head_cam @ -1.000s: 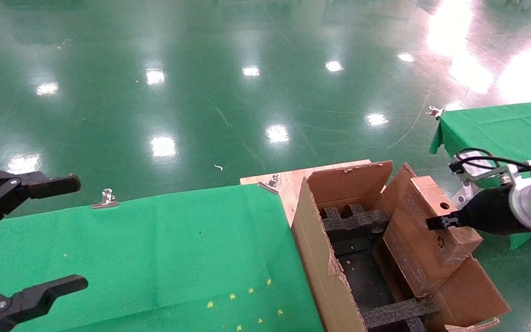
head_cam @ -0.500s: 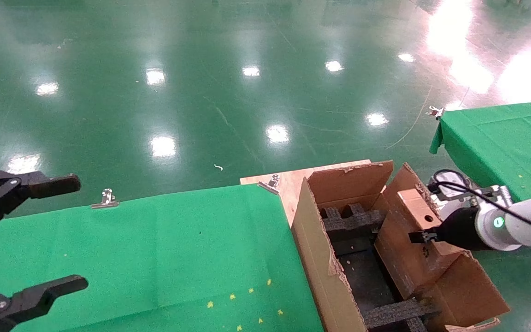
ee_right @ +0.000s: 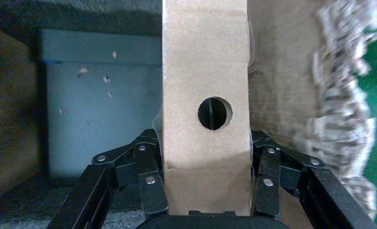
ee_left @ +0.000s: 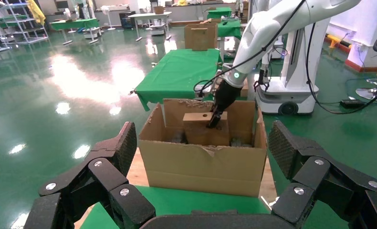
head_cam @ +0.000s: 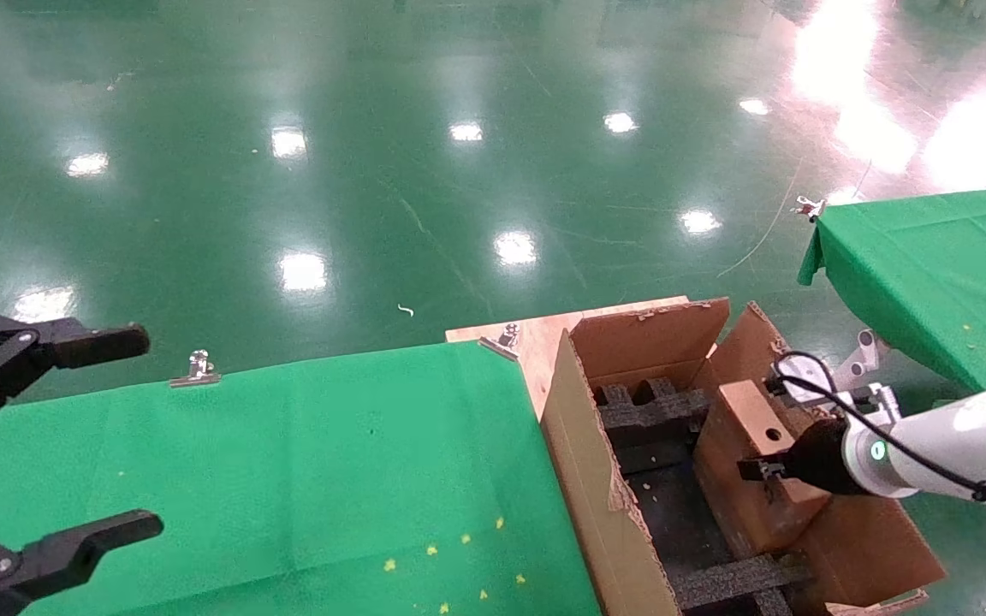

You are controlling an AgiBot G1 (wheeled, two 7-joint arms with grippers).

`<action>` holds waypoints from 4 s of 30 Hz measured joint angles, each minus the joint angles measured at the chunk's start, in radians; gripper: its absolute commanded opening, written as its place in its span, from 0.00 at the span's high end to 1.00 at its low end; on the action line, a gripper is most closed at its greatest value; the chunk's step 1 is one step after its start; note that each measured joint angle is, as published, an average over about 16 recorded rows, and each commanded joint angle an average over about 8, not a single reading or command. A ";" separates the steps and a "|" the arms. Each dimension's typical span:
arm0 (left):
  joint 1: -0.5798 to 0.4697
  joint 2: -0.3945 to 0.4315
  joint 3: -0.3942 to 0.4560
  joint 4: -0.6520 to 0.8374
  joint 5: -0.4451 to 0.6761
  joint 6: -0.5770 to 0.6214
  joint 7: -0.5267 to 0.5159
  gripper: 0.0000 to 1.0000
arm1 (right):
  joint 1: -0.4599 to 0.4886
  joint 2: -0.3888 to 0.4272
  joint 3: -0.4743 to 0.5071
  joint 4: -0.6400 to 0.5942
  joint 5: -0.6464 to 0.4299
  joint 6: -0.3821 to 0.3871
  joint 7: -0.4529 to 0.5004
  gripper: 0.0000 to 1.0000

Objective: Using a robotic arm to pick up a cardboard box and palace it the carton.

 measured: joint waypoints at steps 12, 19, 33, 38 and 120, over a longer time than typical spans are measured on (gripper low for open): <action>0.000 0.000 0.000 0.000 0.000 0.000 0.000 0.00 | -0.043 -0.044 -0.014 -0.095 0.043 0.034 -0.018 0.82; 0.000 0.000 0.000 0.000 -0.001 0.000 0.000 0.00 | -0.051 -0.054 -0.016 -0.117 0.055 0.040 -0.026 0.00; 0.000 0.000 0.000 0.000 -0.001 0.000 0.000 0.00 | -0.044 -0.041 -0.014 -0.097 0.043 0.036 -0.020 0.00; 0.000 0.000 0.000 0.000 -0.001 0.000 0.000 0.00 | -0.035 -0.029 -0.010 -0.077 0.030 0.034 -0.012 0.00; 0.000 -0.001 0.001 0.001 -0.002 -0.001 0.001 0.00 | -0.080 -0.080 0.790 0.003 1.155 -0.520 -1.228 0.00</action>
